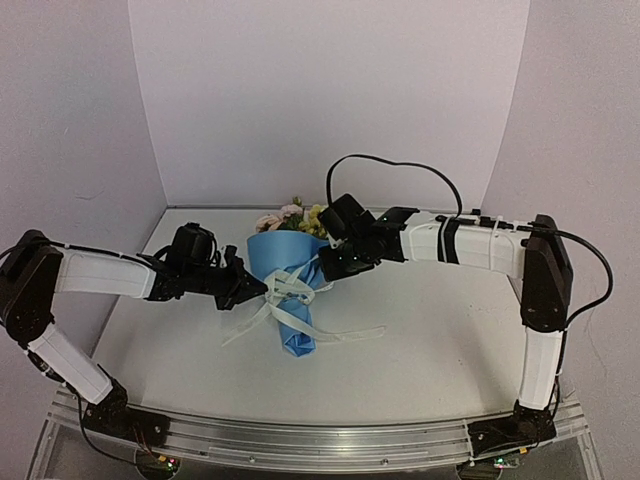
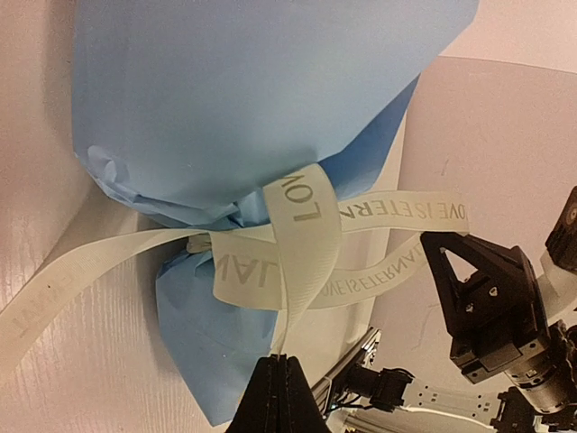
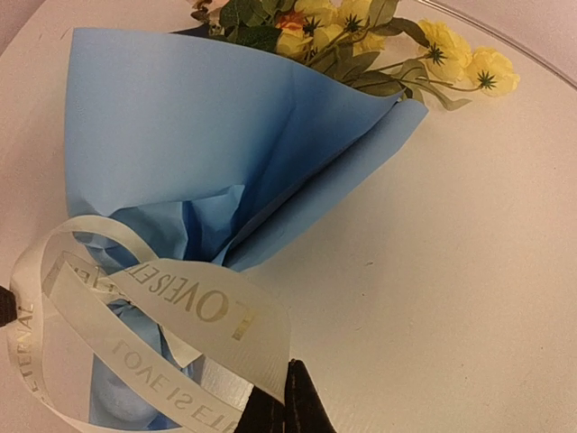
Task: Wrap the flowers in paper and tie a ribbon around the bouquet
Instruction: Cross the half-tied ribbon over the folded bouquet.
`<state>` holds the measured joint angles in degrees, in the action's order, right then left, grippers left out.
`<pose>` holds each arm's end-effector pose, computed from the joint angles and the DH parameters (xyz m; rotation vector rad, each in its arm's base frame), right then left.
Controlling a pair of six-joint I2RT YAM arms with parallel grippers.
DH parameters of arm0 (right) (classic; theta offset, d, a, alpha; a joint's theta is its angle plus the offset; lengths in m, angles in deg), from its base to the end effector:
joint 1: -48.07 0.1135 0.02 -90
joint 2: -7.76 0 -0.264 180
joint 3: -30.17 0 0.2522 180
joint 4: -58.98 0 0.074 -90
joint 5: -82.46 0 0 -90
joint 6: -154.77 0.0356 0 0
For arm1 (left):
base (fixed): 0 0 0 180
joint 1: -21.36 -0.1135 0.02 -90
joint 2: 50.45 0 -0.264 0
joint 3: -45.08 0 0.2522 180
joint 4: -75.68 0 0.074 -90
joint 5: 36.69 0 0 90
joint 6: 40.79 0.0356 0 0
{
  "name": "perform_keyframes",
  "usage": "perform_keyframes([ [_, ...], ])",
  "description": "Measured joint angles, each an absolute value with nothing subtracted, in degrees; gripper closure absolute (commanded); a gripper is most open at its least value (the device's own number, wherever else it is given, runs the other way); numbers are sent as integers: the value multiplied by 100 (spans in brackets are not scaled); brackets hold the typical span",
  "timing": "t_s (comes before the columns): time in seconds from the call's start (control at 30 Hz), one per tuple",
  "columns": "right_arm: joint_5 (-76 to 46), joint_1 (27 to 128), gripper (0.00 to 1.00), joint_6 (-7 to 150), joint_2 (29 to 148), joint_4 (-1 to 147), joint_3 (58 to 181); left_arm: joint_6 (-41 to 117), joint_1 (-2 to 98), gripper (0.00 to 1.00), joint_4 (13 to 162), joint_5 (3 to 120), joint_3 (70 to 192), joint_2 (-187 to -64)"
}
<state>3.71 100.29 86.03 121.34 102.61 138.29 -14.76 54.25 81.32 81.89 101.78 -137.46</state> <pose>0.2799 0.3498 0.2491 -0.5636 2.3700 0.3510 0.2504 -0.1822 0.1881 -0.3585 2.5071 -1.3829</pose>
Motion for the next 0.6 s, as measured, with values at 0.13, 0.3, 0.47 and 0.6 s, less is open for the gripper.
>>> perform_keyframes([
  [0.13, 381, 10056, 99, 8605, 12134, 10261, 13829, -1497, 5516, 100, 8187, 8254, 10195, -13746],
  [0.3, 379, 10088, 98, 8604, 12134, 10259, 13829, -1544, 5679, 100, 8185, 8397, 10211, -13816],
  [0.47, 379, 10091, 83, 8604, 12134, 10259, 13829, -1624, 5908, 97, 8039, 8624, 10444, -14267],
  [0.6, 379, 10089, 70, 8613, 12134, 10246, 13794, -1679, 5998, 97, 7975, 8755, 10624, -14561],
])
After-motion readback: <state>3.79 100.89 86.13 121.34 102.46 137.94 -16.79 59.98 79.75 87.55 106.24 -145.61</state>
